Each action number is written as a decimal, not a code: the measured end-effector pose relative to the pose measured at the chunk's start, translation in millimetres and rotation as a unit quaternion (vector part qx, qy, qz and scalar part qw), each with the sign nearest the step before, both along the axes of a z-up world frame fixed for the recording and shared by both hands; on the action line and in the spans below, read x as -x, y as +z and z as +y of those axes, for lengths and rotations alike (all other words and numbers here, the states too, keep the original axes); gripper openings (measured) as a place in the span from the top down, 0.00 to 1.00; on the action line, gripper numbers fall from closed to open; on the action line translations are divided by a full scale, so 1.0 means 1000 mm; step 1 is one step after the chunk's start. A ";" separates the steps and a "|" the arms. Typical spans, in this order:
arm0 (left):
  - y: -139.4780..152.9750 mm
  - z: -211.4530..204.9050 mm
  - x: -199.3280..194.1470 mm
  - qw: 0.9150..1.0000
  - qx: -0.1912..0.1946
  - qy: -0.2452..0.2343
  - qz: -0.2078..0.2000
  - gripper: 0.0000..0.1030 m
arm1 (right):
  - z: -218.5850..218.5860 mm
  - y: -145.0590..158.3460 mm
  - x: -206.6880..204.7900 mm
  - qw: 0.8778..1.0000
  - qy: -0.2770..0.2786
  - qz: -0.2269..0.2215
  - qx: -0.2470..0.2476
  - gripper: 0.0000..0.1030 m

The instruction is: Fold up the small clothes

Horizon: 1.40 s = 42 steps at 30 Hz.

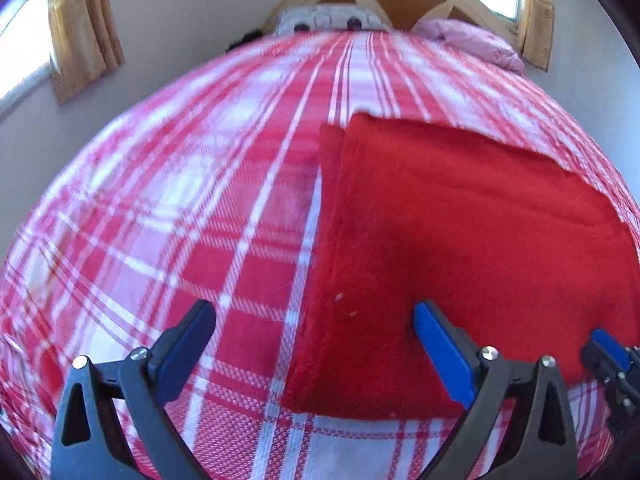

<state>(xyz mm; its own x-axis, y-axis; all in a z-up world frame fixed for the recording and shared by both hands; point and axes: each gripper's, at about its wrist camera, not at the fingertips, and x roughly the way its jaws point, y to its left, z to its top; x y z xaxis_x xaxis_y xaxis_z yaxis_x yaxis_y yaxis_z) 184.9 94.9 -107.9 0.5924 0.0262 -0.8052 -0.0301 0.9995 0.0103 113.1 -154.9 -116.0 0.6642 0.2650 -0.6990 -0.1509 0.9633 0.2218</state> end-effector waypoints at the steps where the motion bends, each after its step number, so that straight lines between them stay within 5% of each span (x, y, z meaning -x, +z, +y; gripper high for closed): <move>1: -0.004 0.004 0.000 1.000 0.016 0.001 0.003 0.00 | -0.001 0.002 0.001 1.000 0.000 -0.001 -0.001 0.70; 9: 0.002 0.023 0.005 0.986 0.166 0.002 -0.005 0.00 | -0.004 0.045 -0.004 0.997 -0.002 -0.051 -0.064 0.70; 14: -0.001 0.013 0.002 0.987 0.160 -0.001 -0.011 0.02 | 0.017 0.058 -0.036 0.996 0.032 -0.038 -0.075 0.64; 18: -0.001 0.013 0.009 0.979 0.202 -0.013 -0.023 0.39 | 0.035 0.069 -0.074 0.991 0.074 -0.021 -0.106 0.42; 21: -0.004 0.019 0.008 0.974 0.225 -0.010 -0.025 0.62 | 0.055 0.070 -0.108 0.989 0.091 0.002 -0.114 0.40; 24: -0.009 0.031 0.009 0.958 0.285 0.005 -0.023 0.80 | 0.082 0.065 -0.140 0.985 0.117 0.033 -0.118 0.40; 34: 0.003 0.020 0.026 0.959 0.274 -0.011 -0.079 0.83 | 0.174 0.027 -0.195 0.980 0.169 0.098 -0.023 0.40; 42: -0.006 0.028 0.015 0.960 0.275 0.002 -0.051 0.83 | 0.180 0.012 -0.188 0.982 0.163 0.091 0.036 0.40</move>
